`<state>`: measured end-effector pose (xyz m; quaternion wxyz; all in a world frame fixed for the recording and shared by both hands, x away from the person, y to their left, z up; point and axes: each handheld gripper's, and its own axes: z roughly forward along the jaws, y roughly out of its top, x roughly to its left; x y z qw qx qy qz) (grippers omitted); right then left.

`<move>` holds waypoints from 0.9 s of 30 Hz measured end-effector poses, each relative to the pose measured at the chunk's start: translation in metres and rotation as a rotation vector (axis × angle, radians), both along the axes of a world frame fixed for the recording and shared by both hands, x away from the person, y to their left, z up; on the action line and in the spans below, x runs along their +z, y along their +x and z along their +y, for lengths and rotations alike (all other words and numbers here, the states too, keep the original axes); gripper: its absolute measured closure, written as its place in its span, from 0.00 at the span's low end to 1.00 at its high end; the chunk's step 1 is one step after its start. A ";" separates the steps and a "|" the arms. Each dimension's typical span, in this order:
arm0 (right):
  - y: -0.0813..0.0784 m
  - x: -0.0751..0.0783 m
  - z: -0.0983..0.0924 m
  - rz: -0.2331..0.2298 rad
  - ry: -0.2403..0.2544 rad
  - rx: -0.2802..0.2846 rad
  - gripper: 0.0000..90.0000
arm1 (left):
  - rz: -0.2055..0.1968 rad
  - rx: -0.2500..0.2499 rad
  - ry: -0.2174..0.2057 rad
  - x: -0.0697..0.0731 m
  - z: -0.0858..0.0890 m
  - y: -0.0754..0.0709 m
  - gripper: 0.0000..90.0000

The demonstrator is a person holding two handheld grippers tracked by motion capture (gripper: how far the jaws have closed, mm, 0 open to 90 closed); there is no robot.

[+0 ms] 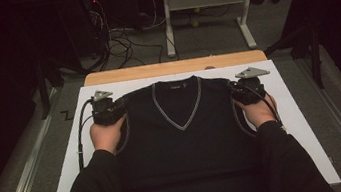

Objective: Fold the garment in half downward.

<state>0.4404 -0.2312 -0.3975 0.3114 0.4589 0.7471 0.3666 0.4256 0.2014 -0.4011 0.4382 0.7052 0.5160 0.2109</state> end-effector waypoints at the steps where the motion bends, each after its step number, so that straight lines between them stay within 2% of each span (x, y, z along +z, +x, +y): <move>1: -0.001 0.005 0.000 -0.017 -0.001 0.002 0.86 | -0.013 0.003 0.000 0.005 0.001 0.000 0.78; 7: -0.004 0.028 -0.003 -0.088 0.025 0.002 0.86 | -0.060 0.011 0.002 0.026 0.006 0.001 0.78; 11: -0.005 0.041 -0.004 -0.119 0.036 0.002 0.86 | -0.080 0.001 0.040 0.038 0.006 0.002 0.78; 14: -0.006 0.050 -0.004 -0.143 0.038 0.002 0.86 | -0.102 0.009 0.008 0.046 0.009 0.002 0.78; 21: -0.009 0.068 -0.005 -0.200 0.054 0.001 0.86 | -0.152 0.008 -0.009 0.060 0.009 0.002 0.78; 24: -0.012 0.073 -0.007 -0.219 0.064 0.006 0.86 | -0.146 0.003 -0.019 0.061 0.009 0.003 0.78; 27: -0.013 0.070 -0.008 -0.206 0.060 0.010 0.86 | -0.126 -0.001 -0.016 0.054 0.009 0.003 0.78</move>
